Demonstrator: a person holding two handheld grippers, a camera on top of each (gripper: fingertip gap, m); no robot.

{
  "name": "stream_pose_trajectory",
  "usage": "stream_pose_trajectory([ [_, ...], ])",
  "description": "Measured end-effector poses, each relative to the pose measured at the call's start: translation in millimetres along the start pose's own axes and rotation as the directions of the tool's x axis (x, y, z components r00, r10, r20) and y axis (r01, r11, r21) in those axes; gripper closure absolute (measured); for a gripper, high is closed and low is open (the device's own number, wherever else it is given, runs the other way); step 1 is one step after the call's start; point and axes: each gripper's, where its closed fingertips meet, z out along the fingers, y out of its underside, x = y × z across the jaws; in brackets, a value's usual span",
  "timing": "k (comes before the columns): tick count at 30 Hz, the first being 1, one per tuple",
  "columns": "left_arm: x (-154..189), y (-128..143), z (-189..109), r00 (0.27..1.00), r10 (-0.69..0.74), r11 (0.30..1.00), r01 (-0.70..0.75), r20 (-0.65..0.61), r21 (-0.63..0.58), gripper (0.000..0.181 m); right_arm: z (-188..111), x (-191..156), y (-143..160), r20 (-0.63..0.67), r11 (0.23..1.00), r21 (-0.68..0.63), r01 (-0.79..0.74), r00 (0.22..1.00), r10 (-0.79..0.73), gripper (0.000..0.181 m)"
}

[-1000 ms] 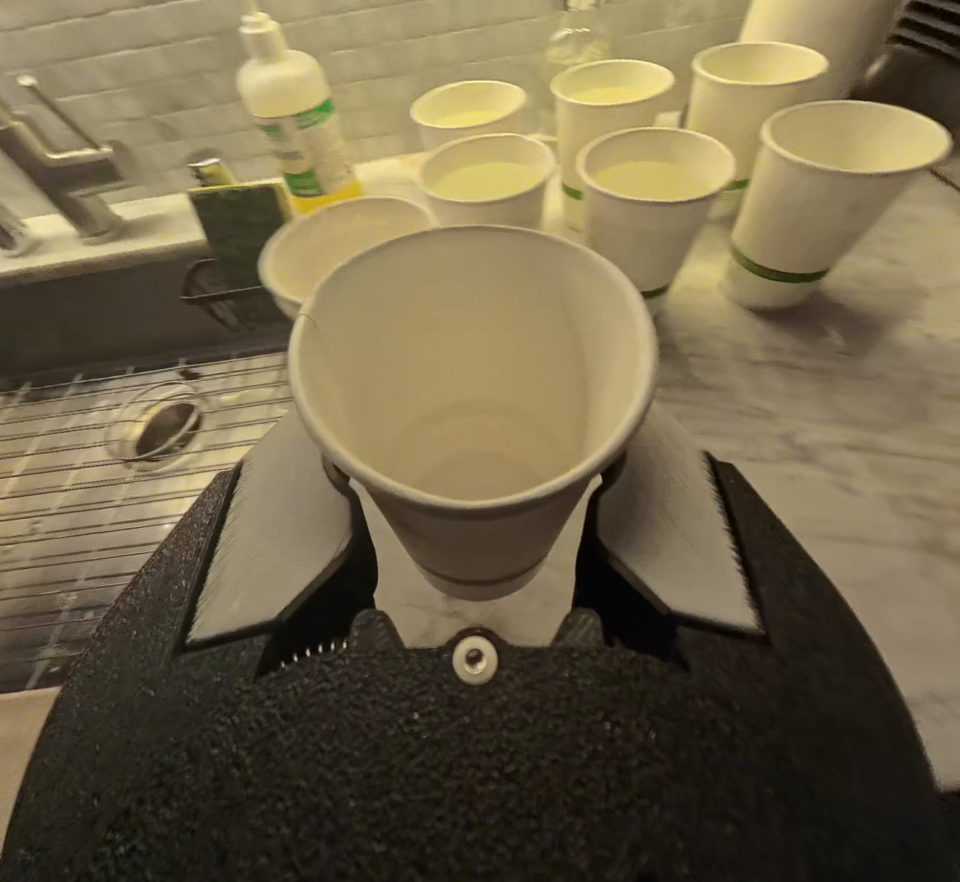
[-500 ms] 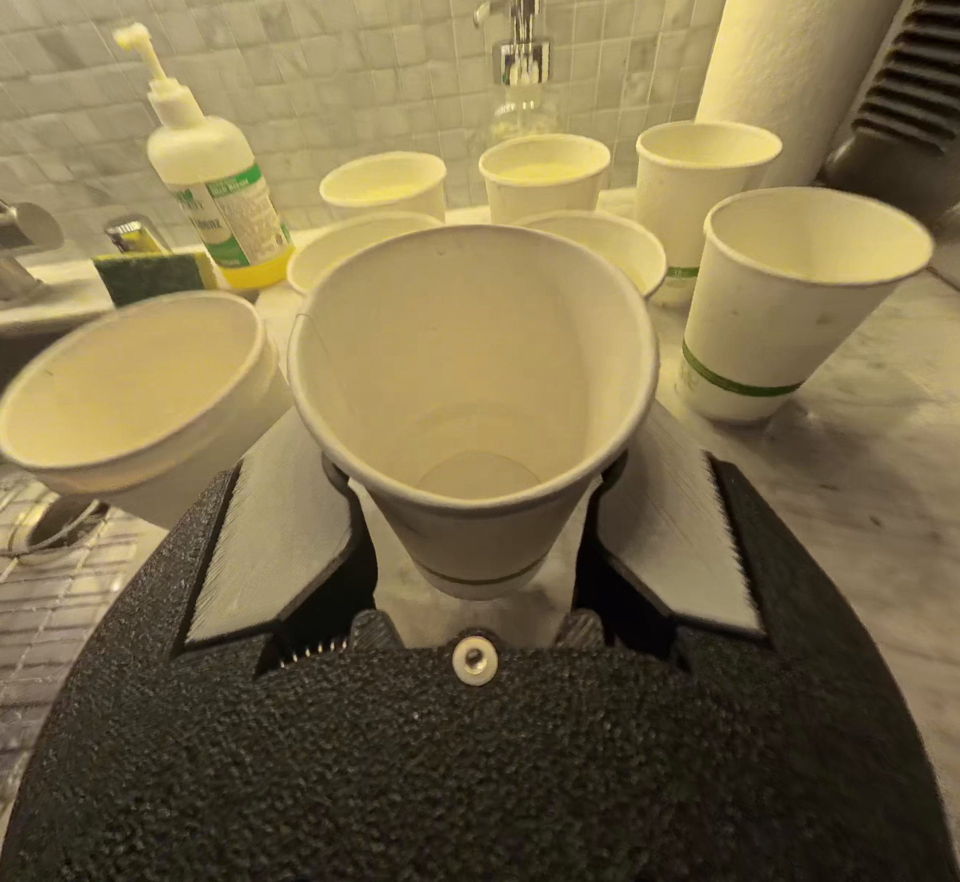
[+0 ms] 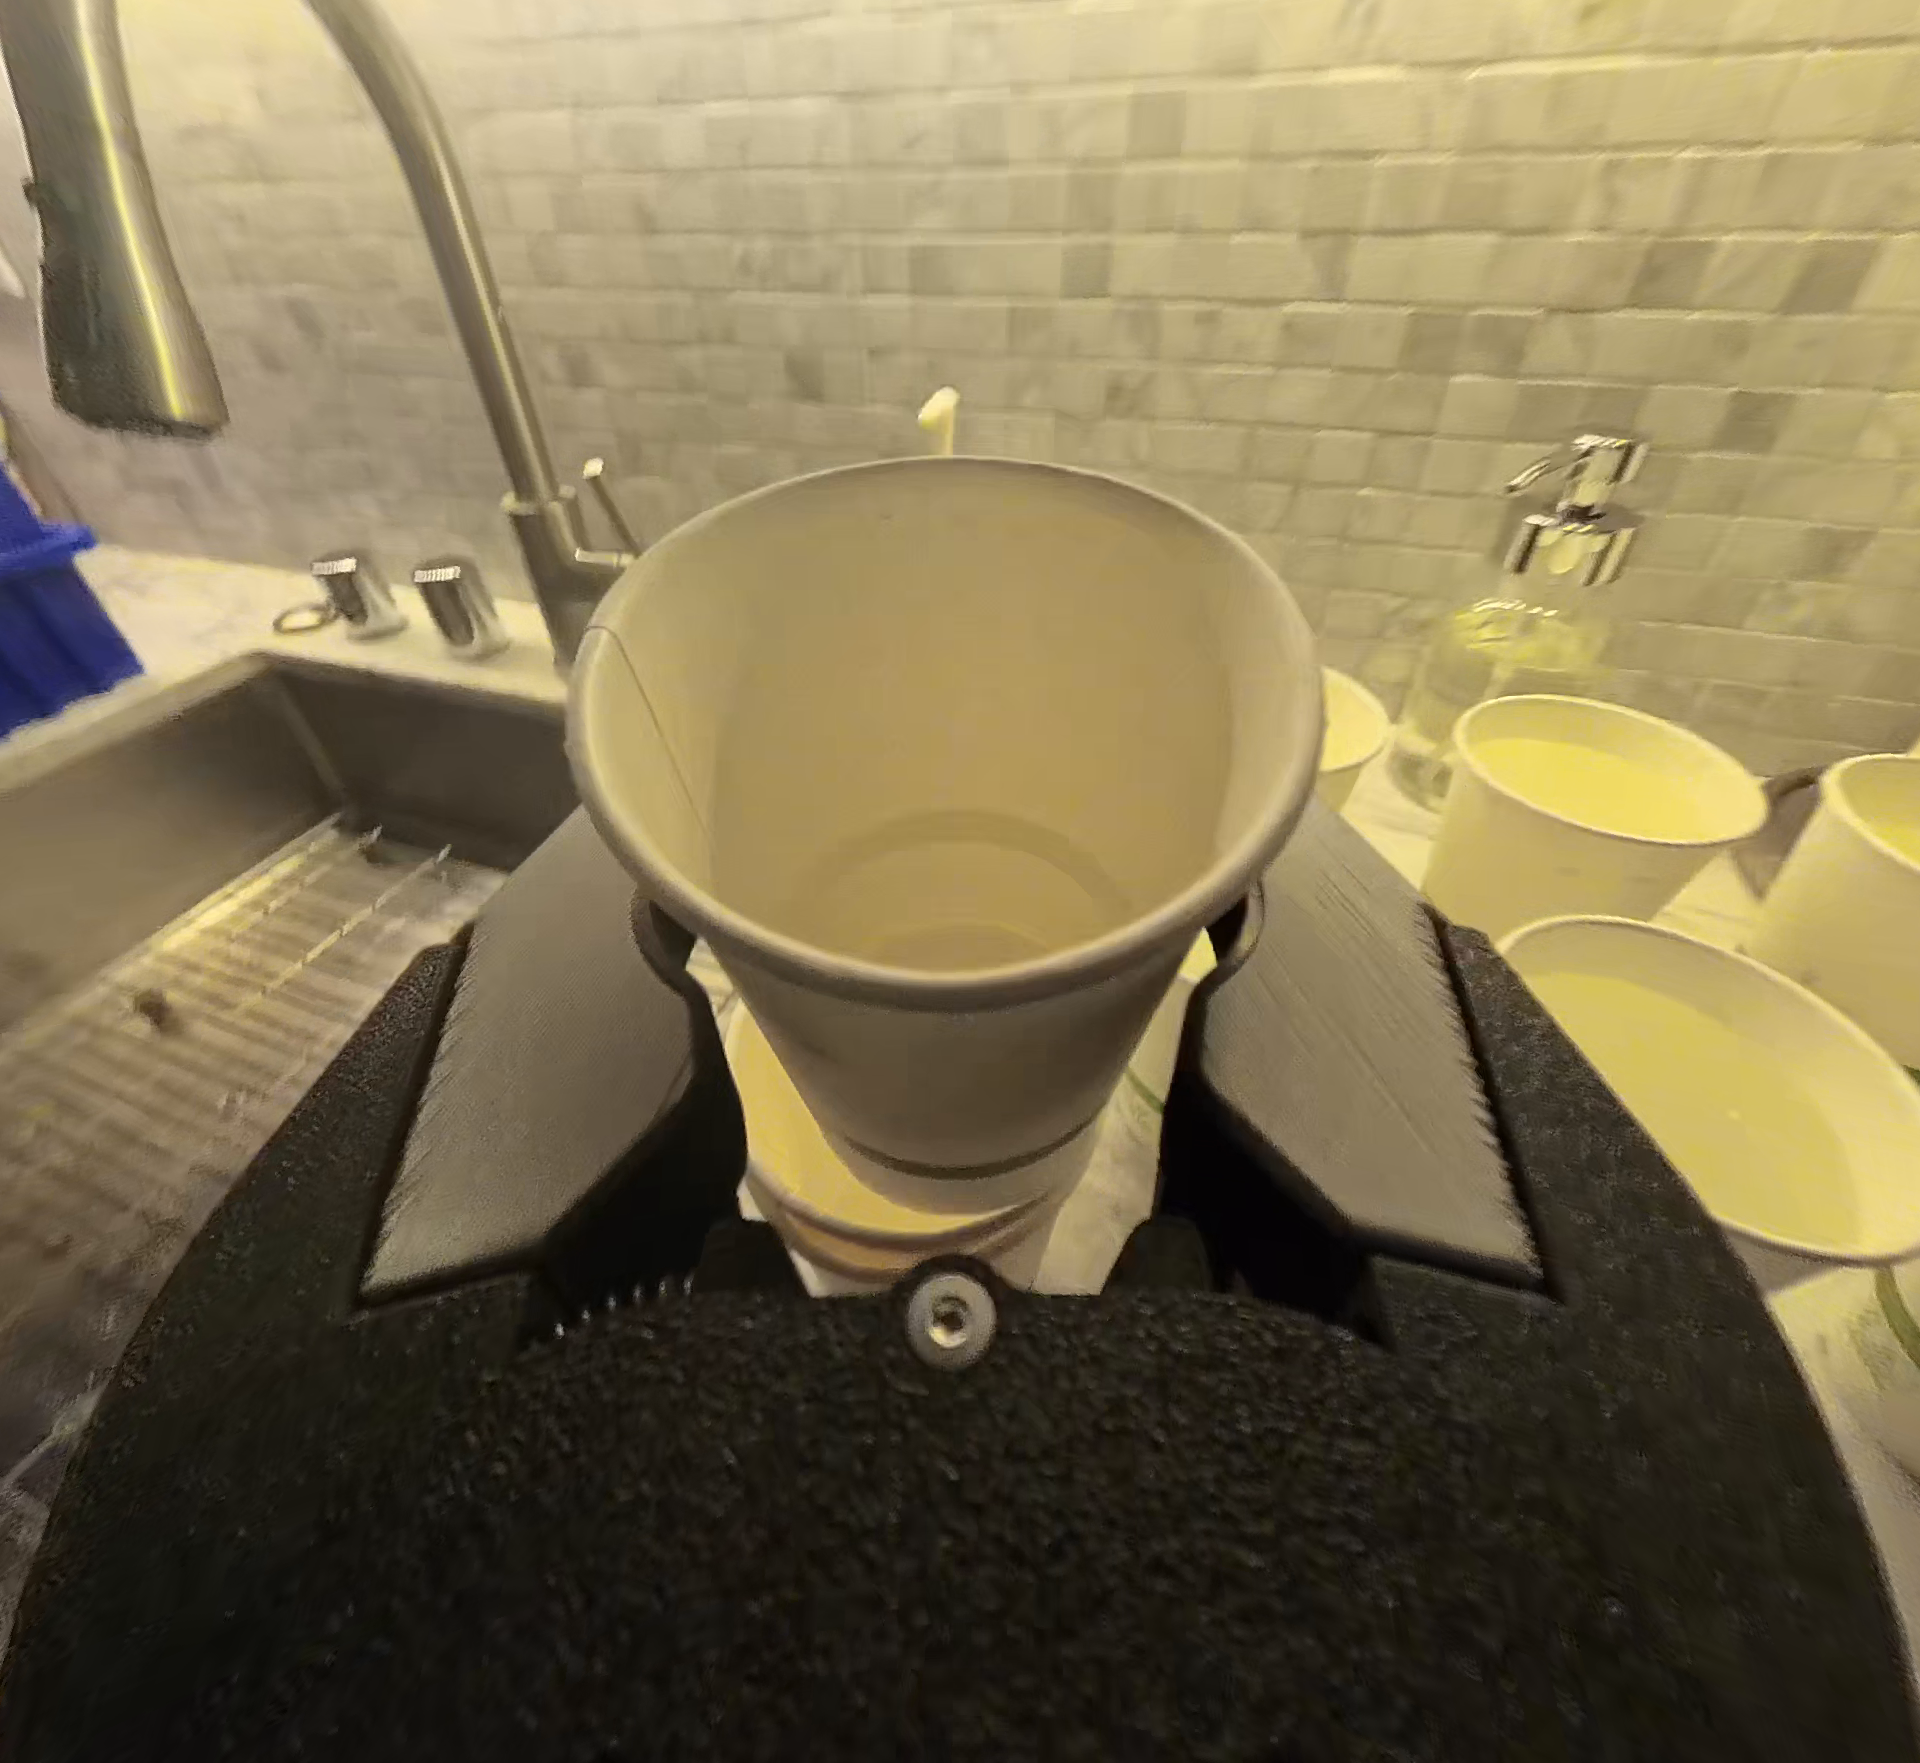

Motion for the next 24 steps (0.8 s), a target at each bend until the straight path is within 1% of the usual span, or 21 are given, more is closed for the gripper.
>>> stream_pose_trajectory([
  [2,1,-1,1,1.0,0.0,1.0,0.0,0.0,0.002,0.093,7,-3,14,0.011,0.998,-0.064,0.025,1.0,-0.025,0.079],
  [5,2,-1,2,1.0,-0.003,1.0,0.003,0.003,0.001,0.093,10,-7,20,0.032,0.995,-0.082,0.048,0.998,-0.045,0.075],
  [8,2,0,3,1.0,-0.009,1.0,0.009,0.003,0.002,0.092,11,-11,27,0.048,0.993,-0.109,0.054,0.998,-0.049,0.061],
  [11,3,0,4,1.0,-0.008,1.0,0.008,0.004,-0.002,0.092,9,-14,26,0.052,0.992,-0.106,0.06,0.997,-0.055,0.049],
  [13,3,0,4,1.0,-0.009,1.0,0.009,0.002,-0.001,0.092,7,-15,23,0.058,0.993,-0.101,0.063,0.997,-0.058,0.045],
  [15,3,0,5,1.0,-0.009,1.0,0.009,0.0,-0.003,0.092,4,-16,20,0.06,0.992,-0.102,0.078,0.996,-0.073,0.044],
  [17,3,0,6,1.0,-0.006,1.0,0.006,-0.003,-0.005,0.092,0,-14,15,0.048,0.993,-0.091,0.079,0.996,-0.075,0.046],
  [20,4,-1,7,1.0,-0.004,1.0,0.004,-0.004,-0.002,0.092,-11,3,4,-0.009,0.998,-0.049,0.024,1.0,-0.025,0.052],
  [22,4,-2,7,1.0,-0.007,1.0,0.007,0.0,0.002,0.092,-21,24,1,-0.071,0.999,-0.031,-0.018,0.997,0.016,0.055],
  [24,3,-2,6,1.0,-0.012,1.0,0.012,0.003,0.006,0.092,-34,52,7,-0.152,0.998,-0.032,-0.056,0.987,0.051,0.058],
])
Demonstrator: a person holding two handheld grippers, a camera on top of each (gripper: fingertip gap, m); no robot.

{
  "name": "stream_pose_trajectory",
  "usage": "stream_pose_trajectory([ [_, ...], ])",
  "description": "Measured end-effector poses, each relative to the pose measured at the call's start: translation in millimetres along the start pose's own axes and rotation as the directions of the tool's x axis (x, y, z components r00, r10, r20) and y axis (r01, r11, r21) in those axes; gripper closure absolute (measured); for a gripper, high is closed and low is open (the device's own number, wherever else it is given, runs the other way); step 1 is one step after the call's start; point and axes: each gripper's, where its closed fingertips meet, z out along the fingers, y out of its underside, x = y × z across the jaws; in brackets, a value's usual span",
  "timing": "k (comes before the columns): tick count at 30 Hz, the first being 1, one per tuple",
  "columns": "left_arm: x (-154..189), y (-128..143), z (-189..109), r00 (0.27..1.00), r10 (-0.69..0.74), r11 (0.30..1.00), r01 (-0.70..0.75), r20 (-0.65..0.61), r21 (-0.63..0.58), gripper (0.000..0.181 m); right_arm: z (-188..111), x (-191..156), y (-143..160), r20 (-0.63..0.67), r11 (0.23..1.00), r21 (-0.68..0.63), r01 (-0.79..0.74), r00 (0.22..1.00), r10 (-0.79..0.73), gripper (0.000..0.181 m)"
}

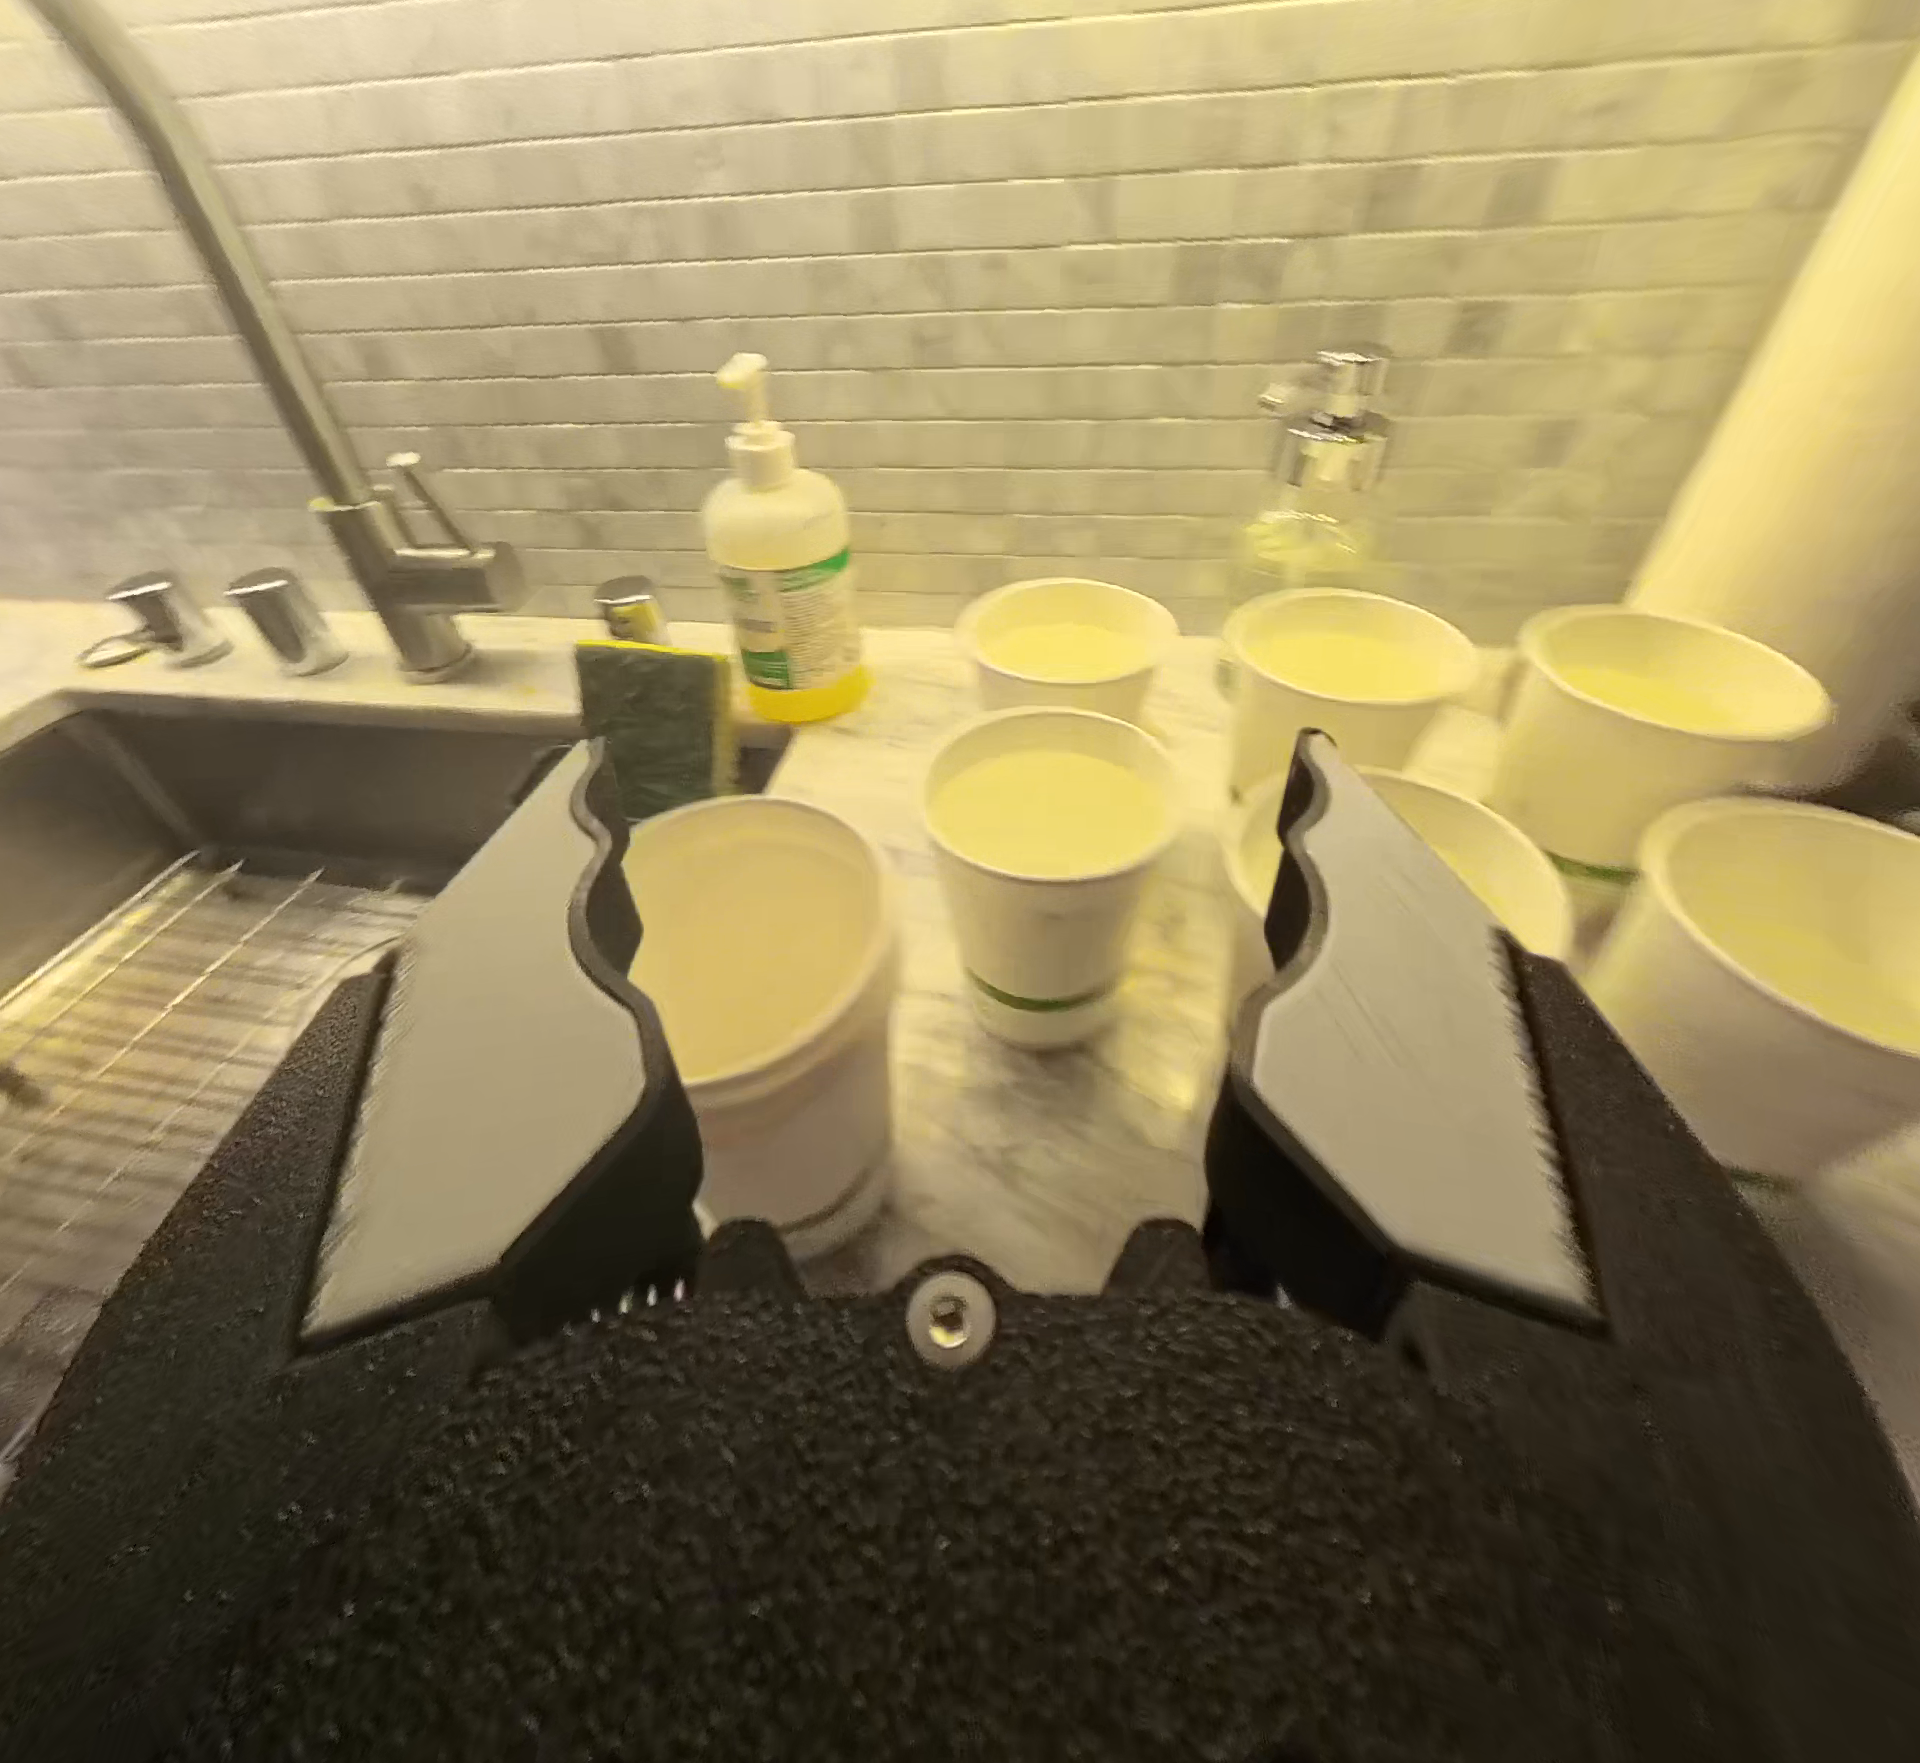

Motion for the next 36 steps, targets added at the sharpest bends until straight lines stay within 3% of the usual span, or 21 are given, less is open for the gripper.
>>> stream_pose_trajectory([
  [9,-5,6,-3,0.999,-0.021,1.0,0.021,0.026,-0.01,0.092,-29,130,63,-0.303,0.993,-0.105,-0.061,0.953,0.026,0.067],
  [16,-1,7,-1,0.999,0.008,0.999,-0.007,0.034,-0.044,0.093,-15,208,105,-0.309,0.965,-0.254,-0.06,0.951,-0.022,0.069],
  [22,2,4,5,0.998,0.04,0.996,-0.036,0.046,-0.084,0.093,19,232,120,-0.218,0.947,-0.32,-0.023,0.975,-0.05,0.068],
  [33,-5,-14,11,0.993,0.013,0.998,-0.006,0.117,-0.059,0.093,59,240,113,-0.155,0.966,-0.257,-0.001,0.987,-0.04,0.065],
  [36,-9,-14,11,0.991,0.006,0.998,0.002,0.135,-0.062,0.093,64,239,112,-0.137,0.966,-0.258,0.009,0.99,-0.046,0.073],
])
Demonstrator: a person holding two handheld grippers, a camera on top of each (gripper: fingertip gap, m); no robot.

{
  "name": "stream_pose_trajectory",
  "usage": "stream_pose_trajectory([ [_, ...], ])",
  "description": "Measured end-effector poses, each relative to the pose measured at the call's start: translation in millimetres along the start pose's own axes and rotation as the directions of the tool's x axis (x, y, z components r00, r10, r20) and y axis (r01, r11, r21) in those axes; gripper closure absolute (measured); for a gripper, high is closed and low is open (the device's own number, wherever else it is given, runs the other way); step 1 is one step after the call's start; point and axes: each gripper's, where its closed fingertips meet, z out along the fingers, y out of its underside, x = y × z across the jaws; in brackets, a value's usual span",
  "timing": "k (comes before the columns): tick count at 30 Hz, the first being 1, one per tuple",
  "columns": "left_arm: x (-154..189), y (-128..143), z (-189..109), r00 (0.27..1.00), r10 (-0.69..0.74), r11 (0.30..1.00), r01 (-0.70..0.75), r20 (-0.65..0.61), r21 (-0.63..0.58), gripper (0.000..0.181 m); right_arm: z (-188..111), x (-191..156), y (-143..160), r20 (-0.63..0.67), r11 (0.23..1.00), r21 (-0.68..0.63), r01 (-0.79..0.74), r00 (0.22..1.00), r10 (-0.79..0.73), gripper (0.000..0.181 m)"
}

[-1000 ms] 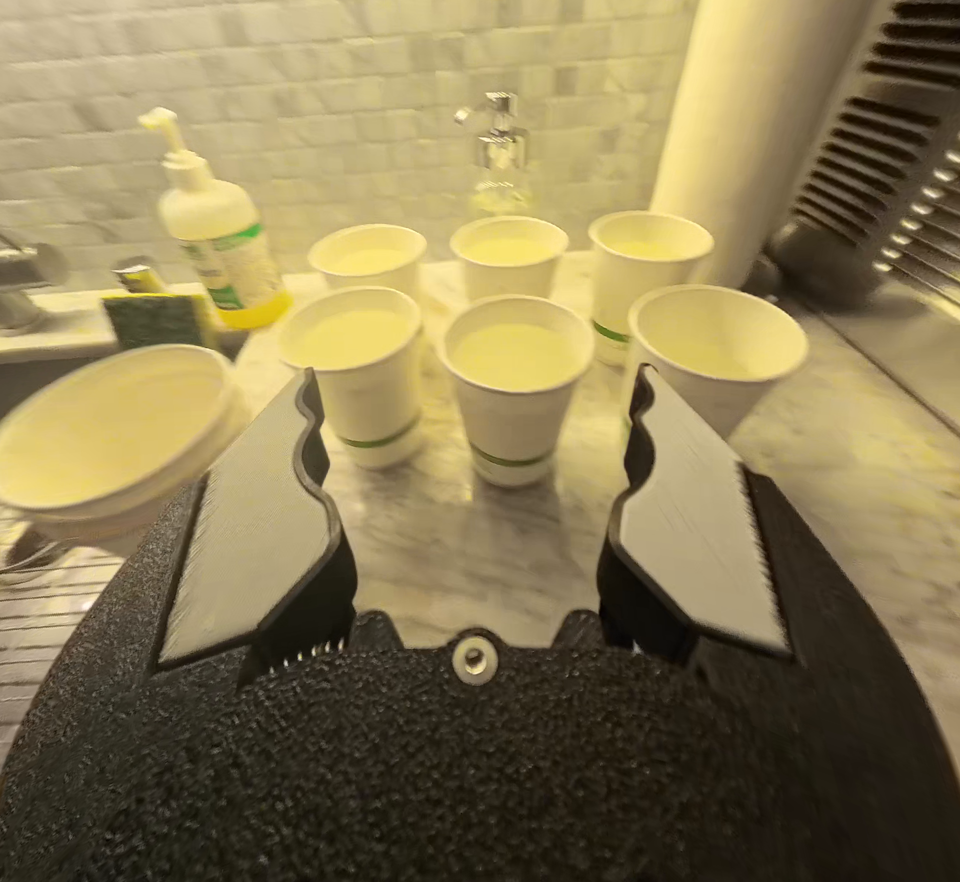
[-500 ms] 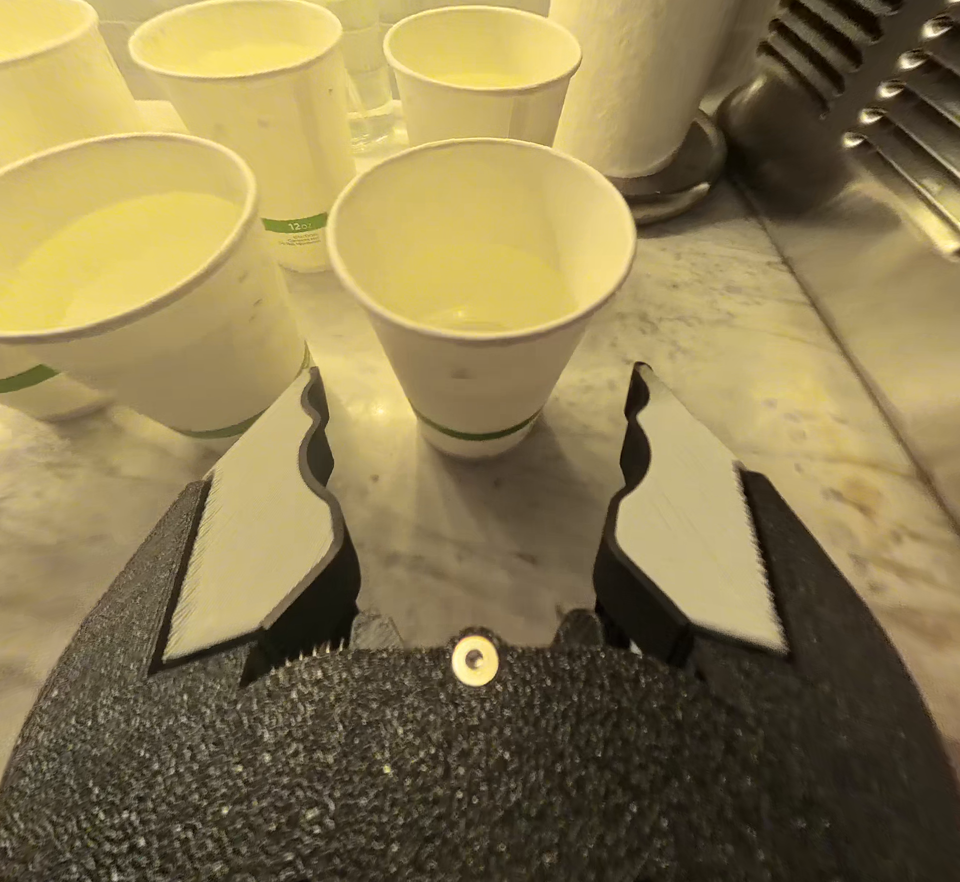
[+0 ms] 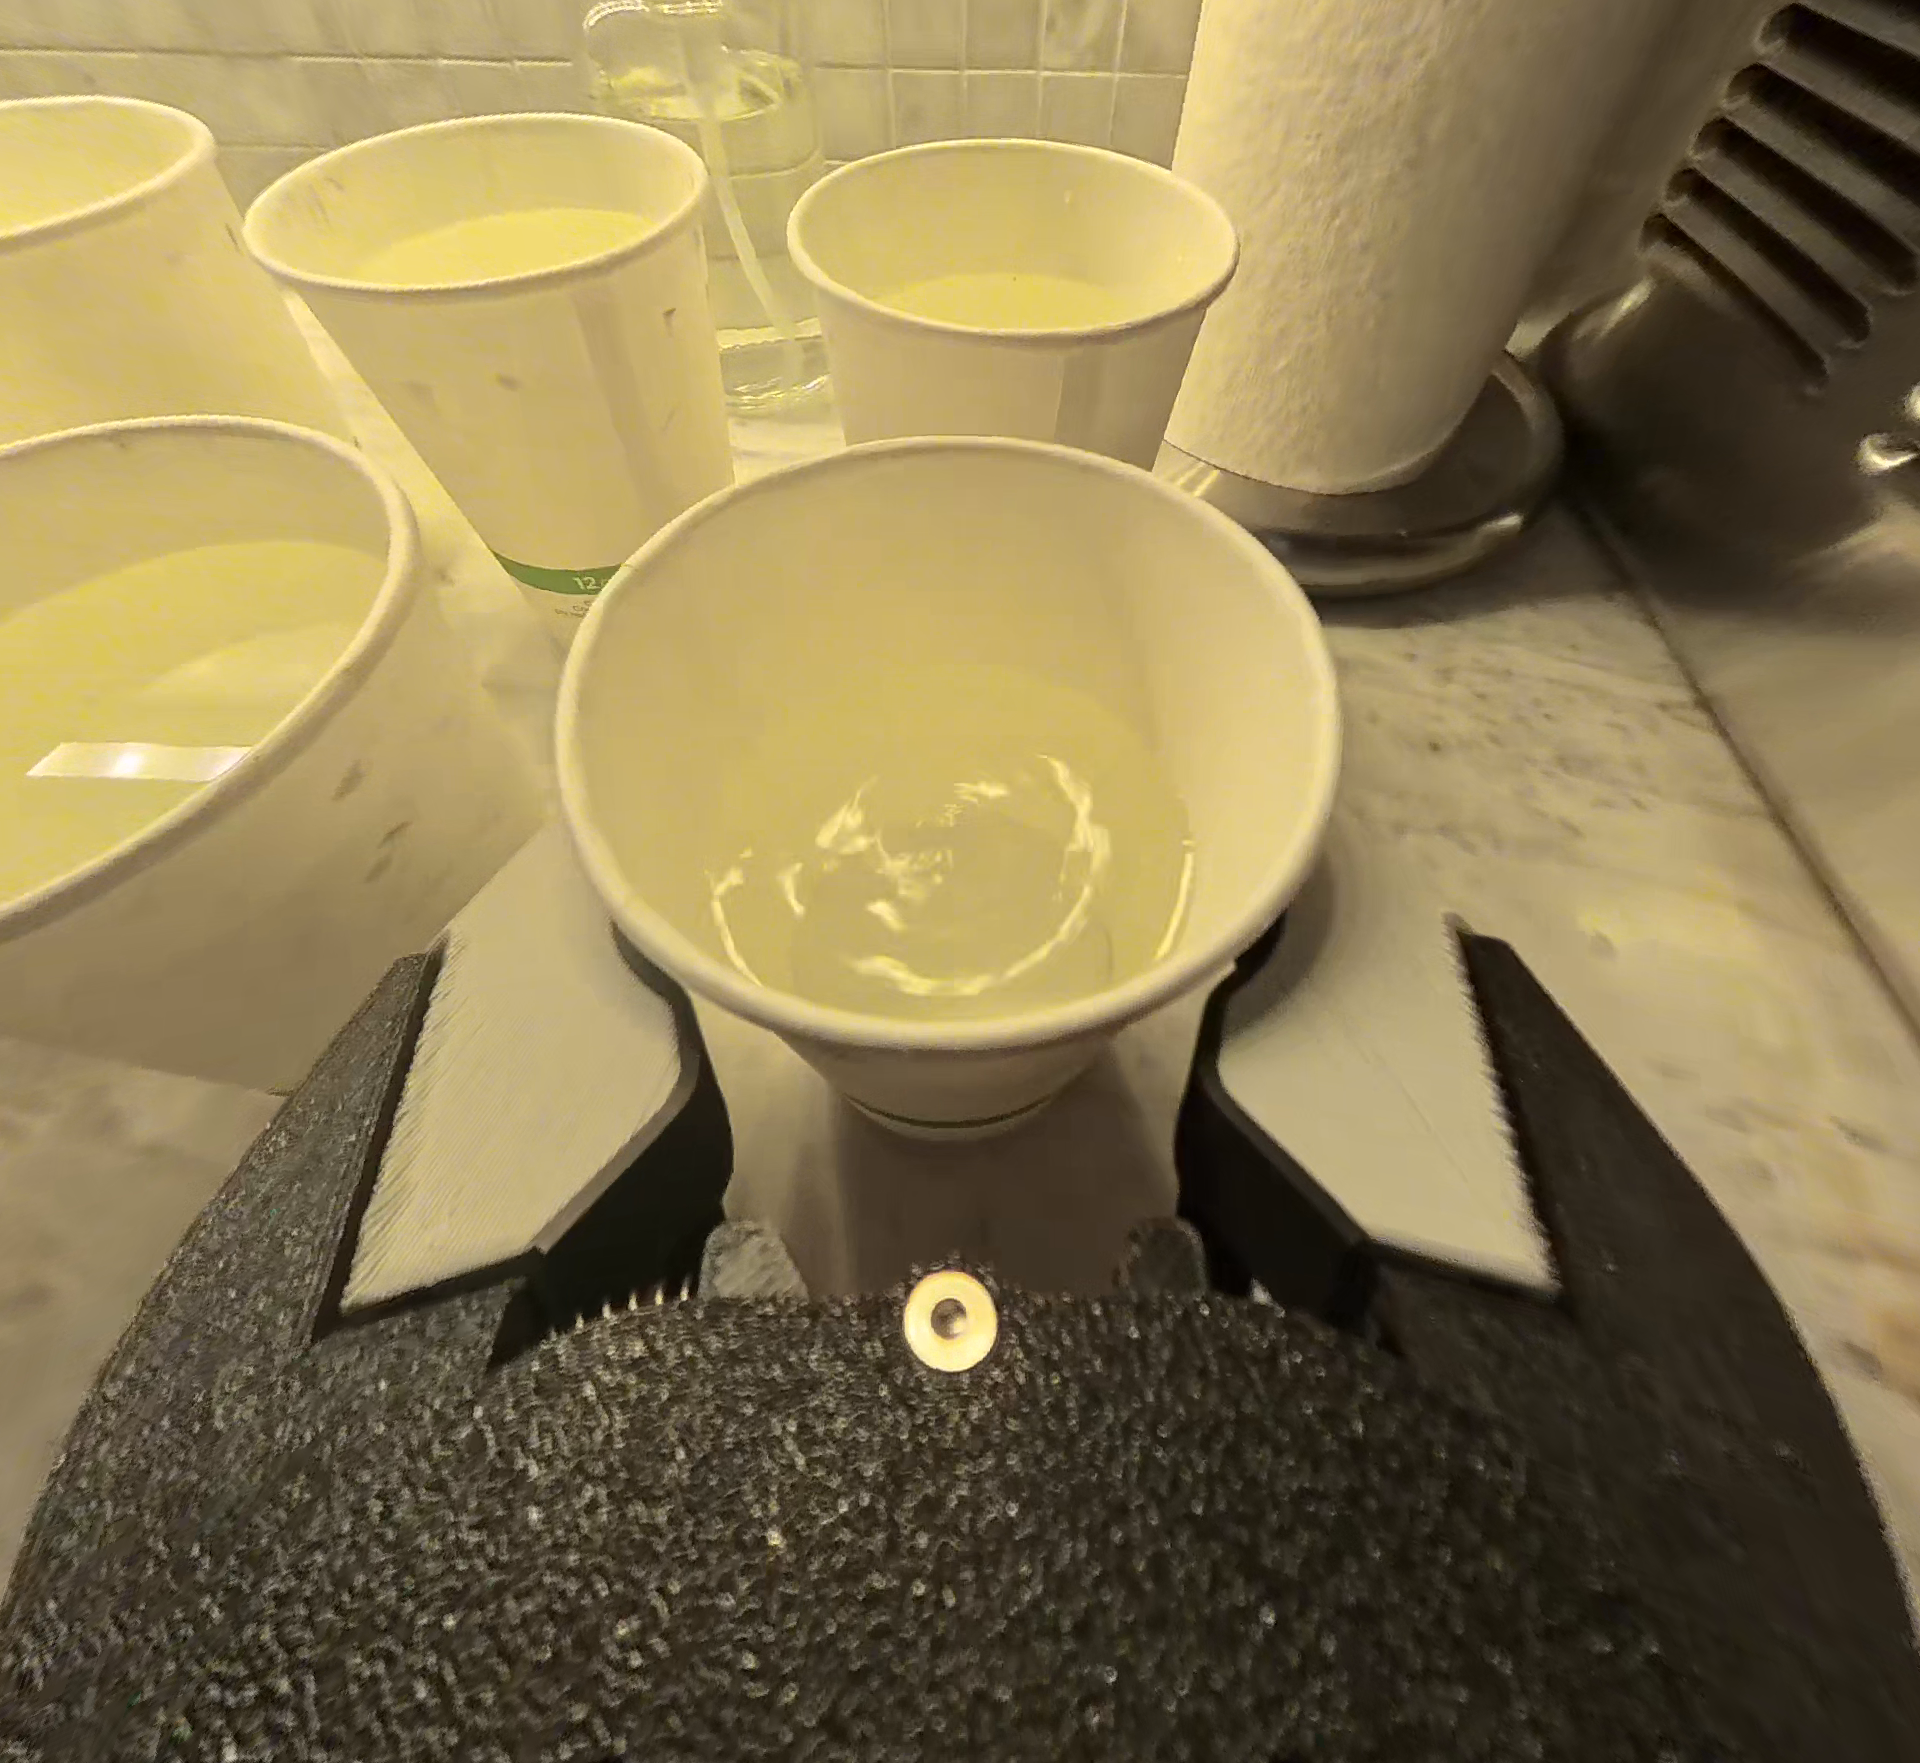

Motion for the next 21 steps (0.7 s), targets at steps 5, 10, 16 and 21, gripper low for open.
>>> stream_pose_trajectory([
  [5,-3,-5,3,1.0,-0.002,1.0,0.002,0.011,0.006,0.093,-1,2,-2,-0.022,1.0,0.01,0.004,1.0,-0.004,0.086],
  [10,0,-5,5,1.0,0.004,1.0,-0.004,-0.003,0.002,0.093,-10,5,-1,-0.065,1.0,0.027,0.005,0.998,-0.003,0.093],
  [16,2,-1,5,1.0,0.007,1.0,-0.007,-0.029,-0.004,0.094,-43,0,-5,-0.097,0.996,0.087,-0.022,0.995,0.031,0.095],
  [21,5,-2,5,0.997,0.006,1.0,-0.005,-0.07,0.019,0.094,-86,-14,-24,-0.109,0.99,0.143,-0.01,0.994,0.026,0.096],
])
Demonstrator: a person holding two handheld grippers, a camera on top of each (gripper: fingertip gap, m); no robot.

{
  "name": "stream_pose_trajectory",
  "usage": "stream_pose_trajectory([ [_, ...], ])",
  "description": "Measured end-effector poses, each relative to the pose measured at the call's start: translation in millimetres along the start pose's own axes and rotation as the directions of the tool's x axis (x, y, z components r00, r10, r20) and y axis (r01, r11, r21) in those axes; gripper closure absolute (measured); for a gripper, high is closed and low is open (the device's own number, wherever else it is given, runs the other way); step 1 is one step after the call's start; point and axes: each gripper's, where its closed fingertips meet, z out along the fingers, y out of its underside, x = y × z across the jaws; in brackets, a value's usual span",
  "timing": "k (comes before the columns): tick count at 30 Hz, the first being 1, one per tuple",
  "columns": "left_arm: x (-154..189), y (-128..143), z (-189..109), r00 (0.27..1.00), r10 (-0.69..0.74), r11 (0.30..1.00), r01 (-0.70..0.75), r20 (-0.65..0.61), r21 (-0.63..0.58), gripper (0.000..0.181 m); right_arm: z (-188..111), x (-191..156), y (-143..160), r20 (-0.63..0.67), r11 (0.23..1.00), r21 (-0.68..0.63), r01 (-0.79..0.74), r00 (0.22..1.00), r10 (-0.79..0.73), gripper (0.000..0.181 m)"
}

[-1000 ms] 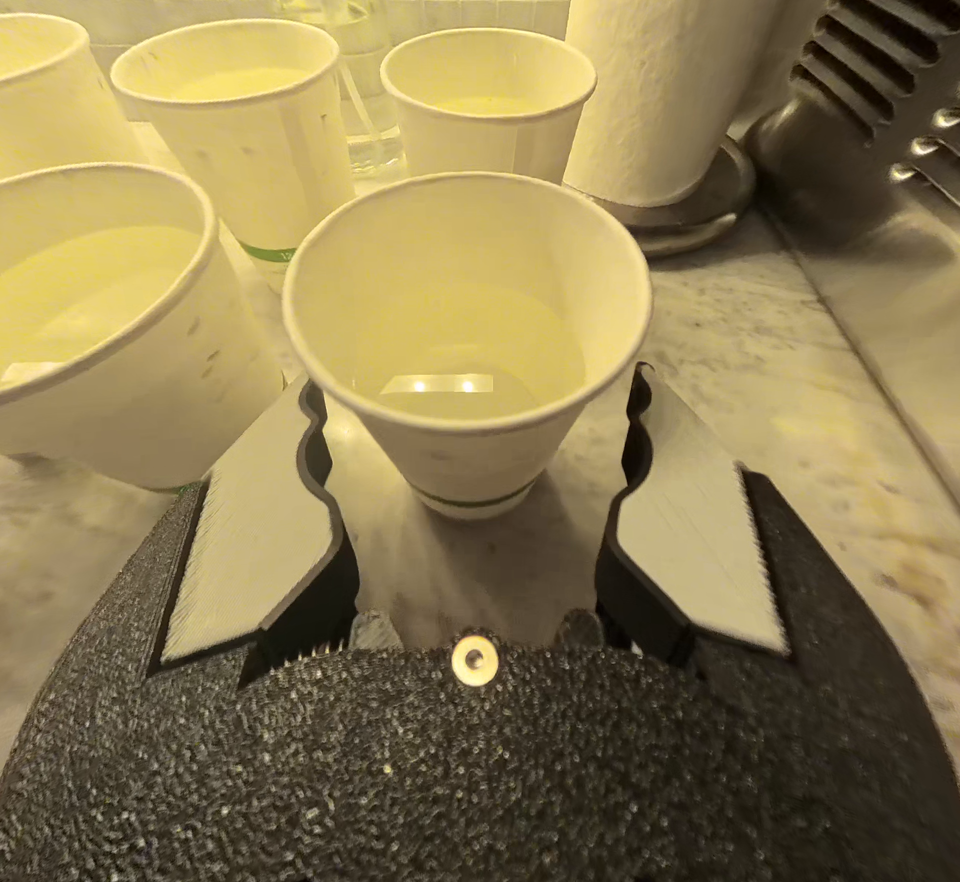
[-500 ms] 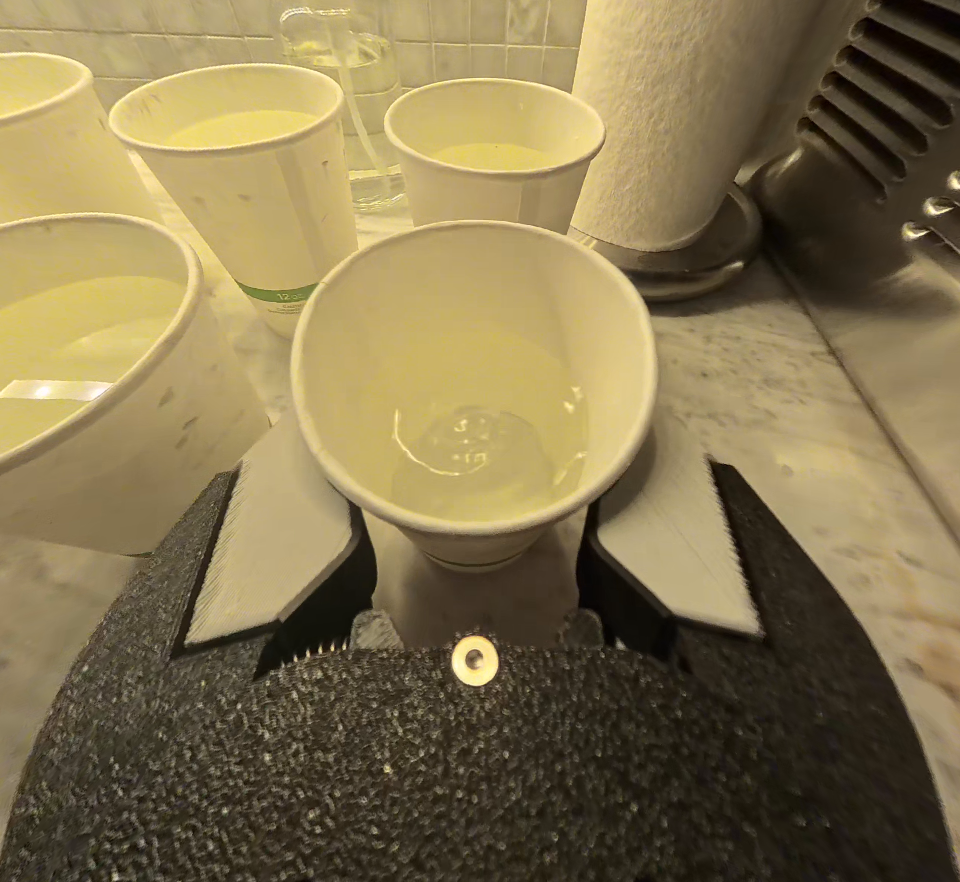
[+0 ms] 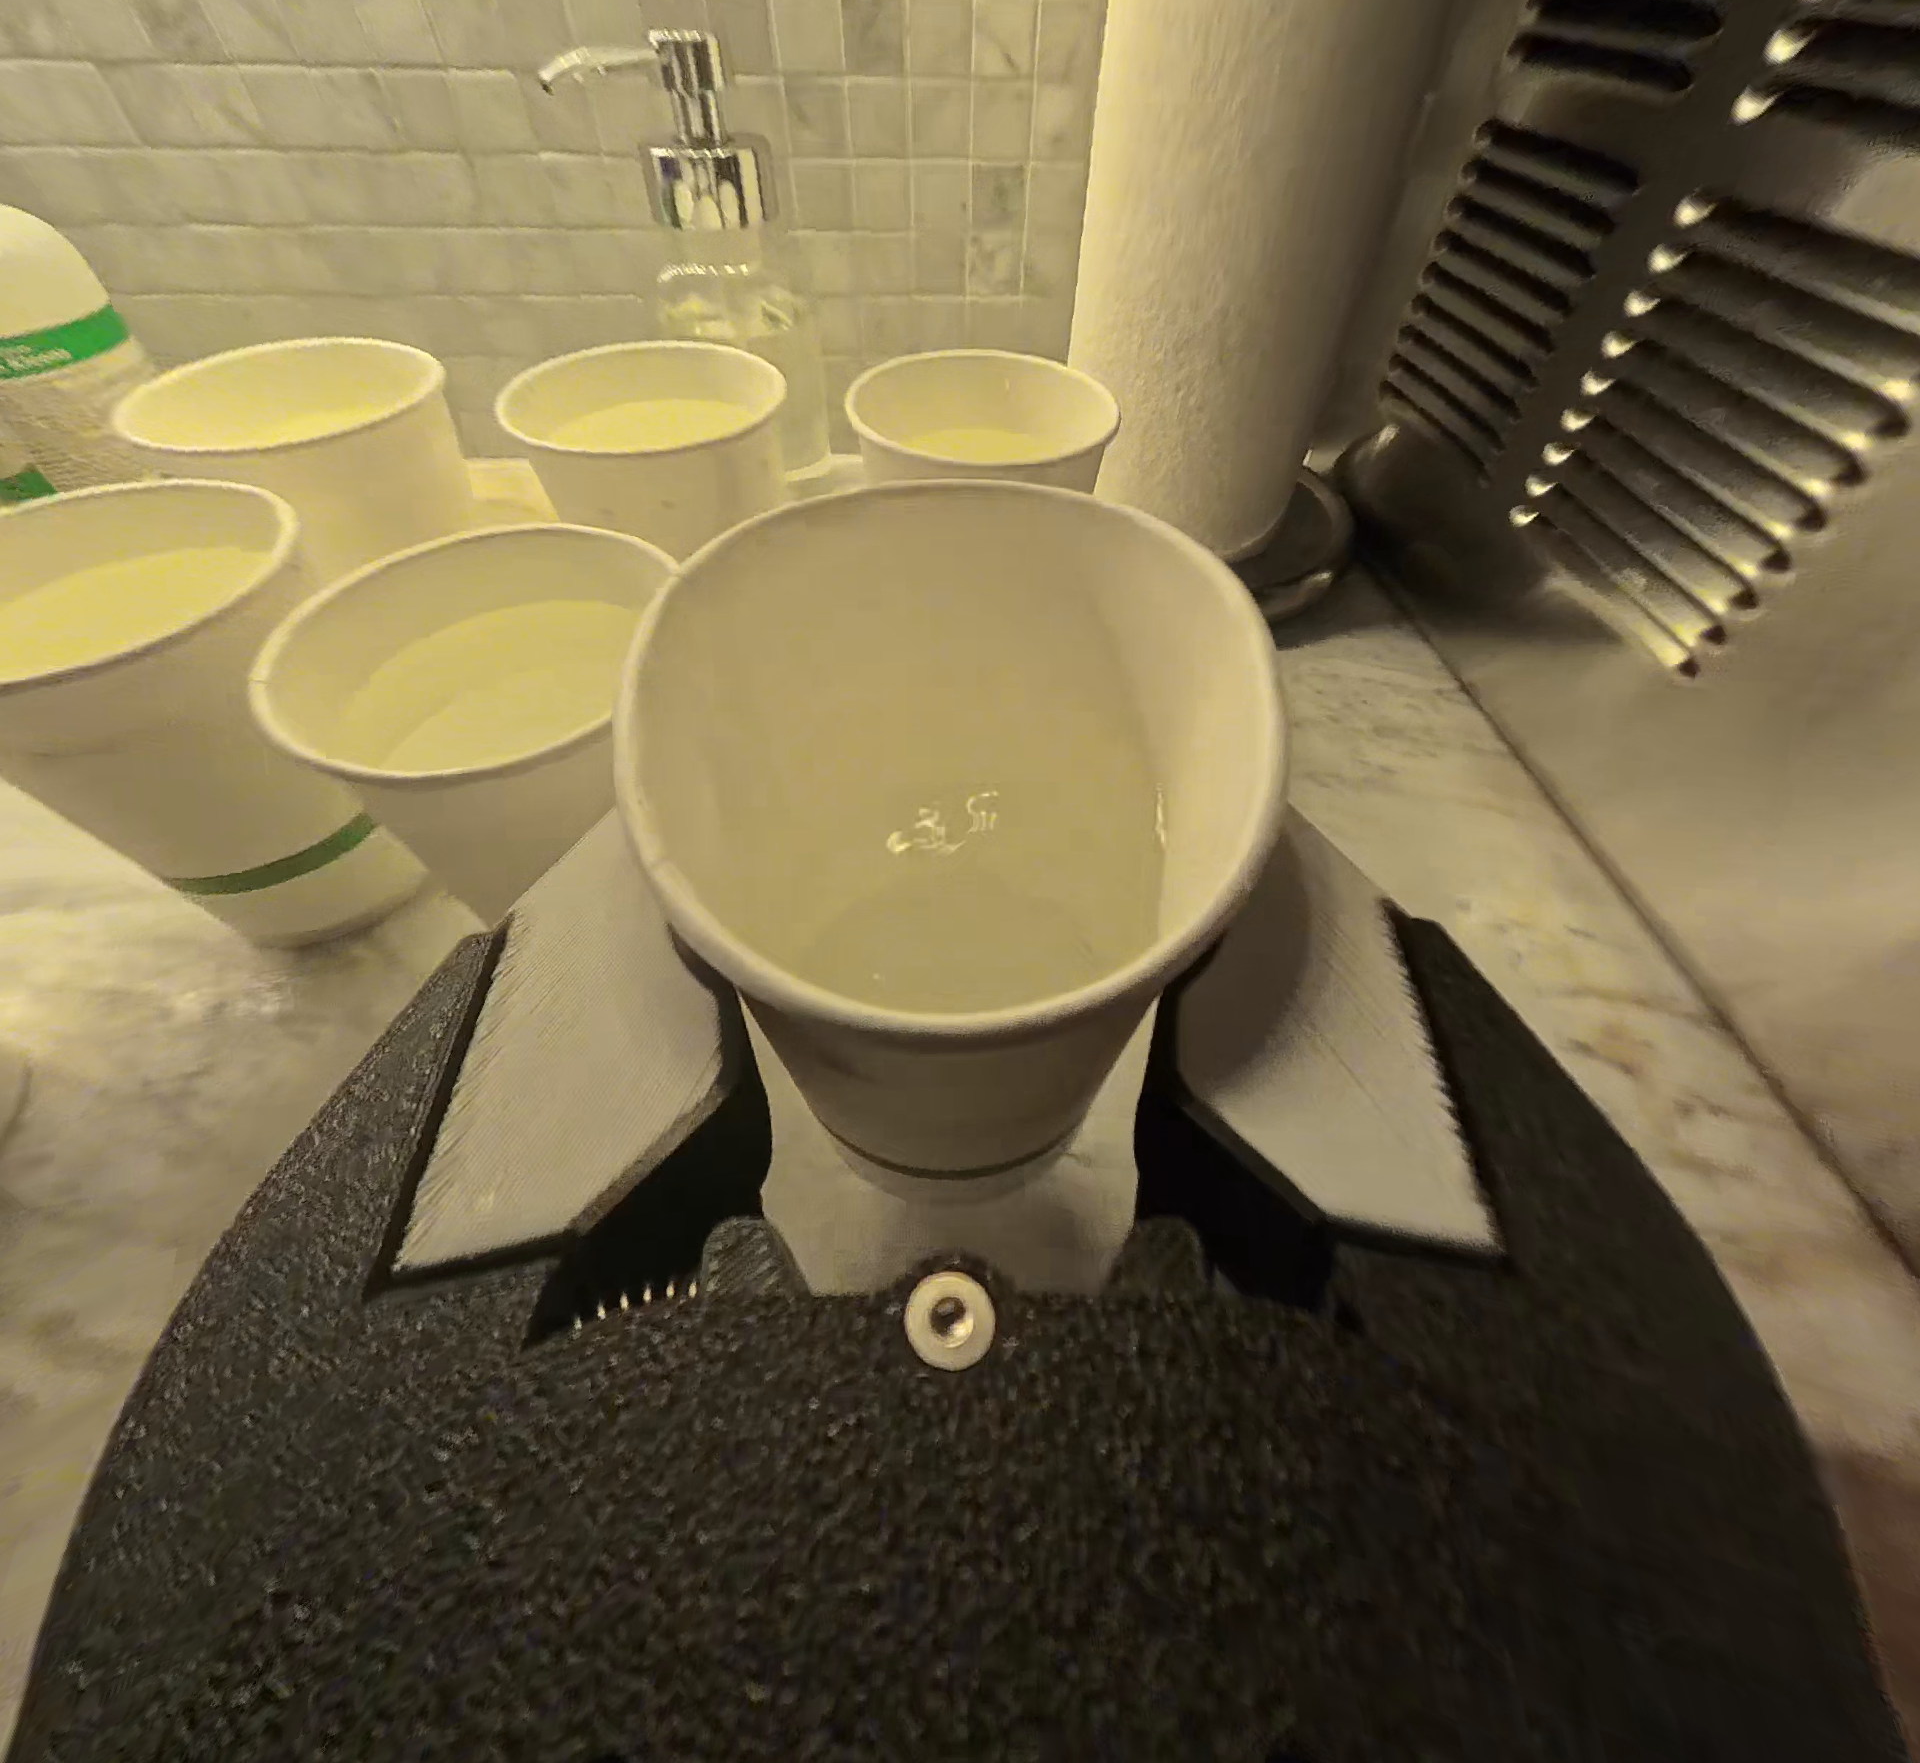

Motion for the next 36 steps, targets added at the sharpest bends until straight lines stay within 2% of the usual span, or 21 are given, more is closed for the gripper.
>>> stream_pose_trajectory([
  [4,1,0,-3,0.999,0.004,1.0,-0.003,-0.034,0.026,0.094,-40,-21,-39,0.015,0.998,0.055,0.041,0.999,-0.042,0.099],
  [10,-11,7,-19,0.998,-0.002,0.998,0.006,-0.058,0.068,0.094,-95,-78,-107,0.108,0.987,0.107,0.119,0.985,-0.131,0.1],
  [15,-30,24,-44,0.998,-0.027,0.995,0.033,-0.062,0.095,0.095,-124,-152,-151,0.234,0.982,0.112,0.154,0.956,-0.177,0.103],
  [20,-56,48,-76,0.998,-0.038,0.993,0.043,-0.047,0.107,0.096,-136,-240,-178,0.361,0.981,0.099,0.165,0.913,-0.19,0.106],
  [24,-79,65,-102,0.998,-0.059,0.991,0.063,-0.035,0.119,0.096,-134,-312,-177,0.462,0.981,0.061,0.184,0.866,-0.191,0.107],
  [27,-98,78,-120,0.997,-0.073,0.989,0.075,-0.019,0.125,0.097,-128,-362,-163,0.529,0.976,0.012,0.217,0.827,-0.19,0.108],
  [32,-123,96,-144,0.996,-0.086,0.988,0.085,0.0,0.132,0.097,-119,-439,-123,0.628,0.956,-0.073,0.283,0.758,-0.176,0.109],
  [36,-135,109,-158,0.995,-0.095,0.987,0.094,0.003,0.133,0.096,-112,-486,-83,0.687,0.922,-0.152,0.357,0.709,-0.161,0.109],
])
